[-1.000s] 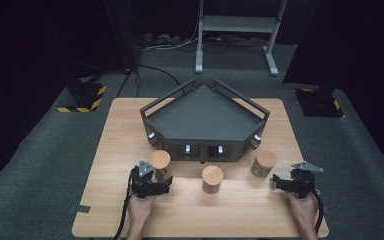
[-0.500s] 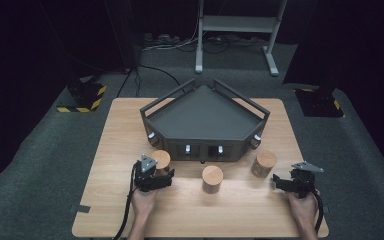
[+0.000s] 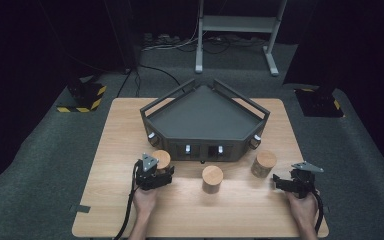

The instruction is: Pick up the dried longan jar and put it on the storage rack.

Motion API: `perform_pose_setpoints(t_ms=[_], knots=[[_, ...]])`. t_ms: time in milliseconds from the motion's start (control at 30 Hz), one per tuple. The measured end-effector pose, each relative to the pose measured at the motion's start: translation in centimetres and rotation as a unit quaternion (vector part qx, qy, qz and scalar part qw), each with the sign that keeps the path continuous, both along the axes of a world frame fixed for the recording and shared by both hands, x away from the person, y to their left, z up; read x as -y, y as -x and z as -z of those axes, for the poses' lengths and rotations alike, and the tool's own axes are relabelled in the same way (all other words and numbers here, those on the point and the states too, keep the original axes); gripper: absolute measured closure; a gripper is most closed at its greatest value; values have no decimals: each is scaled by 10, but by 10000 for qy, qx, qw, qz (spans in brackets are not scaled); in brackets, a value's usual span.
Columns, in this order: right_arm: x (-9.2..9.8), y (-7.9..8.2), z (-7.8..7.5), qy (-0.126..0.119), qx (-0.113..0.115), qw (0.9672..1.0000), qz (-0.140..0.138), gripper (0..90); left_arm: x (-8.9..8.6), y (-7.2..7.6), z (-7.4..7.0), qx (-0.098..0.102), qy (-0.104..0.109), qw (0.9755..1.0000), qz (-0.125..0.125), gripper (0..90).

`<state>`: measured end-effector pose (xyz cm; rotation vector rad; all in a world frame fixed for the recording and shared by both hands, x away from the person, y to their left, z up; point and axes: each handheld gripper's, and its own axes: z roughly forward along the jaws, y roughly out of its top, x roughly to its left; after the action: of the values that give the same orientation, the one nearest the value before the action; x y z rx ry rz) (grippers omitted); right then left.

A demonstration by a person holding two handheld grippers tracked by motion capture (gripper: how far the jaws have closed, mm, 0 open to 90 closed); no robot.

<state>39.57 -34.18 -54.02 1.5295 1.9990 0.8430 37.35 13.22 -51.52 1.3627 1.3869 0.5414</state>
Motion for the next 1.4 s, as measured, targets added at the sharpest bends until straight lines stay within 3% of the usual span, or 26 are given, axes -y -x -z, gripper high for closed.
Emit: perform_pose_setpoints(t_ms=[100, 467, 833, 1400], knots=[[0, 0, 0, 0, 0, 10000, 0, 65, 0, 1, 0, 7, -69, 10000, 21, 245], [0, 0, 0, 1, 1, 10000, -1, 65, -1, 3, -6, -33, -10, 10000, 93, 250], [0, 0, 0, 1, 0, 10000, -1, 66, -4, 8, -33, -81, 147, 9995, 274, 250], [0, 0, 0, 2, 2, 10000, -4, 66, -6, 8, -75, -156, 14, 9973, 721, 252]])
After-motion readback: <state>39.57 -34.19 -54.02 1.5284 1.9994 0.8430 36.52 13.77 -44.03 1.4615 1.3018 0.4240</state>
